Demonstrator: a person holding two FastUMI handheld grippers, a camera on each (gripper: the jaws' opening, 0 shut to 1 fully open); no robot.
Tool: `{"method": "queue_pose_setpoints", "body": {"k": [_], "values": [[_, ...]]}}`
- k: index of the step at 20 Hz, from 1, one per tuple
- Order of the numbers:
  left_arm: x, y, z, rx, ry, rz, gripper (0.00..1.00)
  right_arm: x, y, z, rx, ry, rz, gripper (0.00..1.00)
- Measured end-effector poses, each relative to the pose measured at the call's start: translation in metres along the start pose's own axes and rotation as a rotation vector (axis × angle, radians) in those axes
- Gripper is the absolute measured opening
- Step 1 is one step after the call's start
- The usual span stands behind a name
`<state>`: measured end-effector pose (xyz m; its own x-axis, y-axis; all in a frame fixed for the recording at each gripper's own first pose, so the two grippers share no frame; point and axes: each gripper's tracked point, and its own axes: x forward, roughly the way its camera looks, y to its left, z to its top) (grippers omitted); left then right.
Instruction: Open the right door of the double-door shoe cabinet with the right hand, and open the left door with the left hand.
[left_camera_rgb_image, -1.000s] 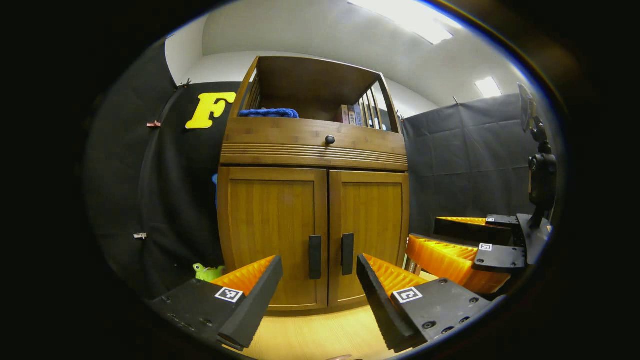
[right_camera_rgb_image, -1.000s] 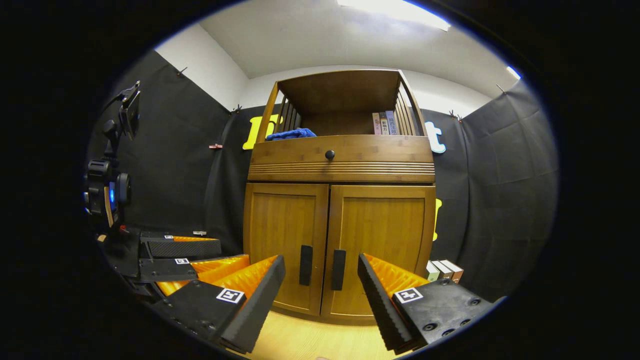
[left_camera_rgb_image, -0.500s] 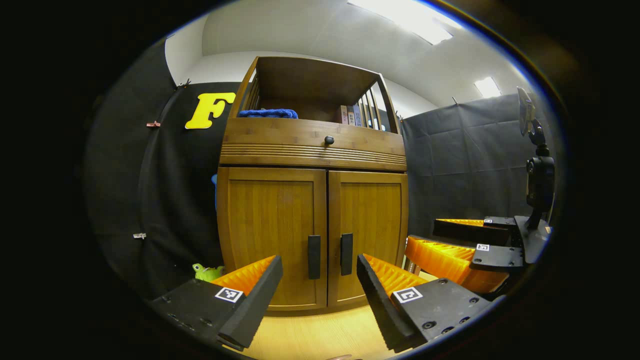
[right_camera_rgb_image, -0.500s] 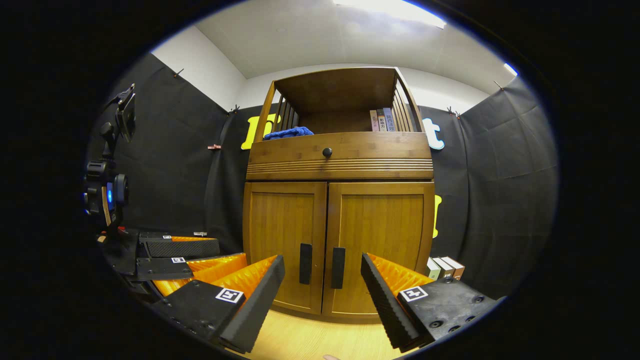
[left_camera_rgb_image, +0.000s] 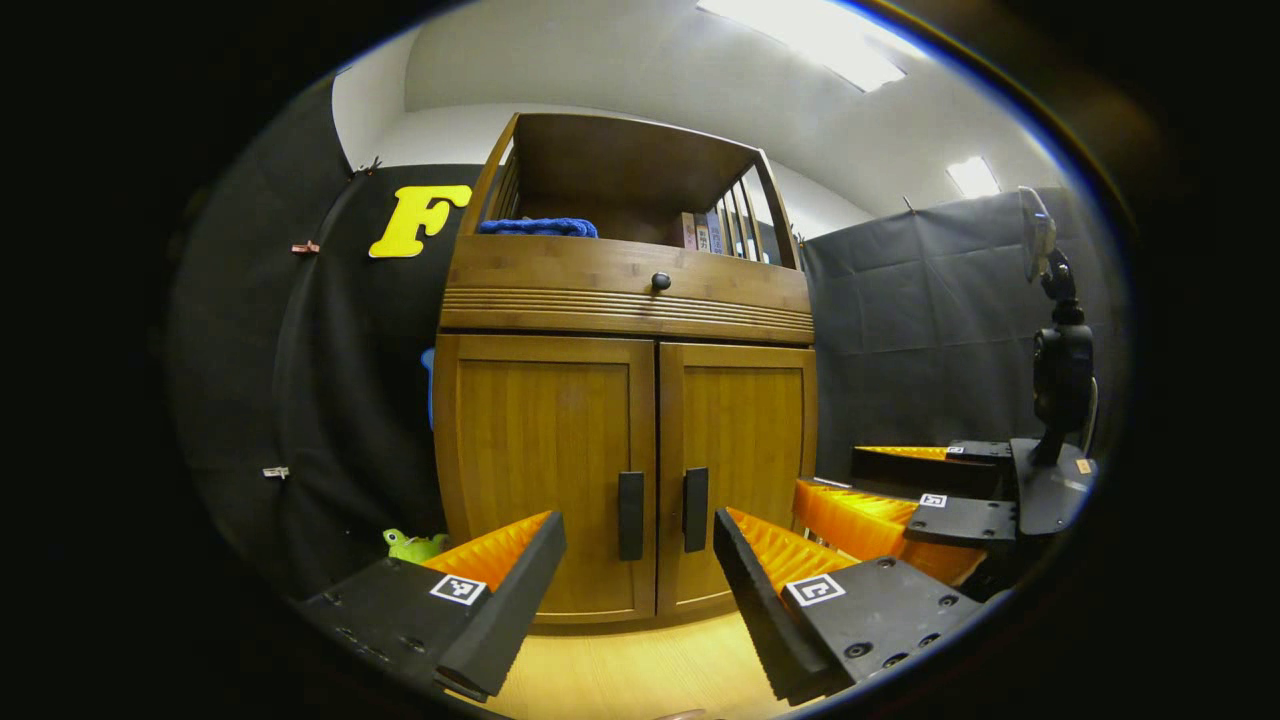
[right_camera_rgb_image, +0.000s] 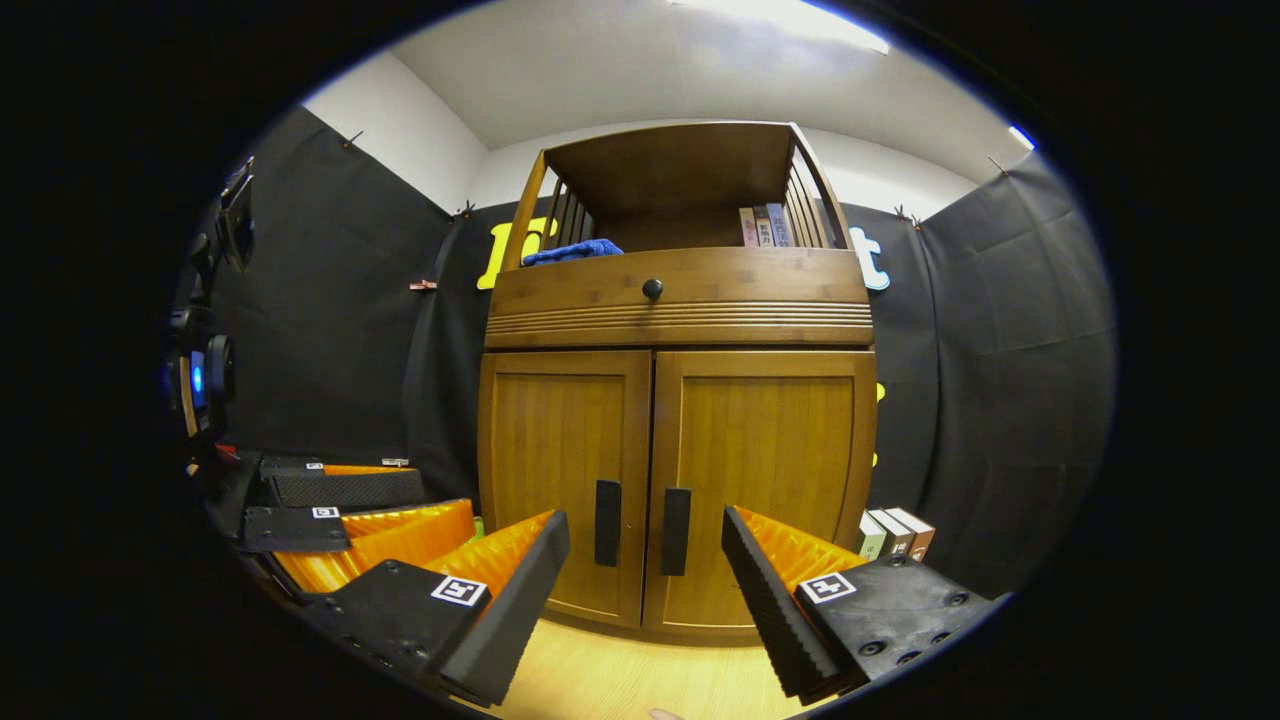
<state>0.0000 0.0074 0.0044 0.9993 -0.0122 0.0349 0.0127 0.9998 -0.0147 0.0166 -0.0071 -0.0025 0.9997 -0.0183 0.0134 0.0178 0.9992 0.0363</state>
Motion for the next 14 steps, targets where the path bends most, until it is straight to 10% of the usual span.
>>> {"method": "queue_pose_setpoints", "body": {"k": [14], "values": [[-0.003,0.035,-0.004,0.012,-0.029,0.014,0.93,0.092,0.002,-0.056,0.032,0.080,-0.016,0.96]]}}
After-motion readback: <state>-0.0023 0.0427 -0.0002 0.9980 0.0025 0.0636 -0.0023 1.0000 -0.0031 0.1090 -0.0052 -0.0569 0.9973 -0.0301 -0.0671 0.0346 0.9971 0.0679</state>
